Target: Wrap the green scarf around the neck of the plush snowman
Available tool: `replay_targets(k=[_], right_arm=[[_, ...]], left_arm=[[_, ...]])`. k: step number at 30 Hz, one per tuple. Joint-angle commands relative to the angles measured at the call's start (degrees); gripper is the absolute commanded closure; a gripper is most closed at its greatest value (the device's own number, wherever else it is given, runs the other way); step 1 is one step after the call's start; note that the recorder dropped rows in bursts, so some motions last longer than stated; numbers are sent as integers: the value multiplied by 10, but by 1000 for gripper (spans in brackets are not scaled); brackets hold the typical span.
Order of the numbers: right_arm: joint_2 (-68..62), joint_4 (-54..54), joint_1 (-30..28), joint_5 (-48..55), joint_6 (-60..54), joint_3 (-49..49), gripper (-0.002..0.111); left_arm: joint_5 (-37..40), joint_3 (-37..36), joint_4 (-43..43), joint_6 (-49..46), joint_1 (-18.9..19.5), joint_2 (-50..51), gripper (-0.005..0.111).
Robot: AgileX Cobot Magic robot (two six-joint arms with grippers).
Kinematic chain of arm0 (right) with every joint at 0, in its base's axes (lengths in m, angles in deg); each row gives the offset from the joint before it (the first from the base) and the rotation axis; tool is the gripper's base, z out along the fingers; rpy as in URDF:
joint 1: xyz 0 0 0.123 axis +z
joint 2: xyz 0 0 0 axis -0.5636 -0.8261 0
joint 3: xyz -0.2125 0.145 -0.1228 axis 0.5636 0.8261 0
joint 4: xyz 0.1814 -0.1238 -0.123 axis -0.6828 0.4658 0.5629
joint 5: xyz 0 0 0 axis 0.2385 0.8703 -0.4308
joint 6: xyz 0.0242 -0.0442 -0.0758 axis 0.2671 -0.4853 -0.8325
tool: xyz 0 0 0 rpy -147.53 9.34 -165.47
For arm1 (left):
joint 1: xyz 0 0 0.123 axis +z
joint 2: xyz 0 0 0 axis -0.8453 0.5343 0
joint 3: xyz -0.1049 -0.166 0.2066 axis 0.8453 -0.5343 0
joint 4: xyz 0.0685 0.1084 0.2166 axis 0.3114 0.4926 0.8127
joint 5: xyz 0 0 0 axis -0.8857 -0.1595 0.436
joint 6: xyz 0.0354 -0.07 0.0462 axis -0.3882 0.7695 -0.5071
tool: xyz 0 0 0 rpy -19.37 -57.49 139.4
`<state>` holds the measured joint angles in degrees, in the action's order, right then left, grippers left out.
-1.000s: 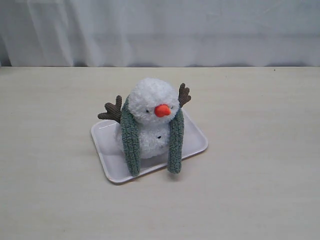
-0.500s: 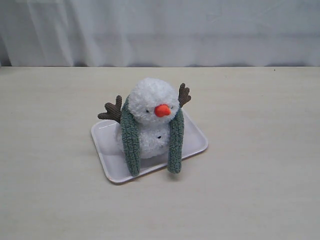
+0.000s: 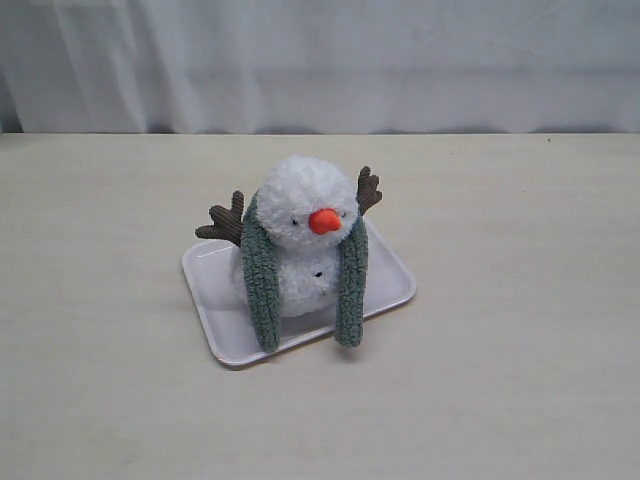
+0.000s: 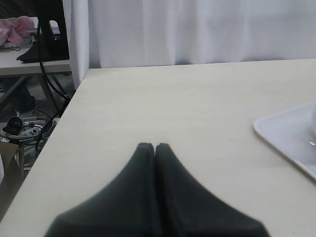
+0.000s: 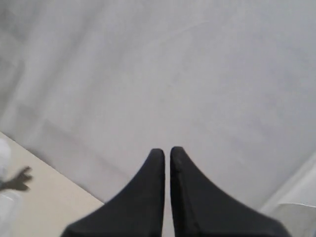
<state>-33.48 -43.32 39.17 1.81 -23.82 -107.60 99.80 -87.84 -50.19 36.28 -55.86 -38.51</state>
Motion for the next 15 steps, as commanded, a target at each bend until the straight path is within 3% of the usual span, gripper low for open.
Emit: replay_targets(k=[1, 8, 15], right_arm=[[2, 155, -21, -5, 1, 4, 104], [2, 141, -22, -8, 1, 23, 104], [2, 145, -22, -29, 1, 112, 104]], left_arm=[[-2, -2, -4, -1, 1, -2, 107], [-2, -2, -4, -1, 1, -2, 107], [-2, -2, -4, -1, 1, -2, 107]])
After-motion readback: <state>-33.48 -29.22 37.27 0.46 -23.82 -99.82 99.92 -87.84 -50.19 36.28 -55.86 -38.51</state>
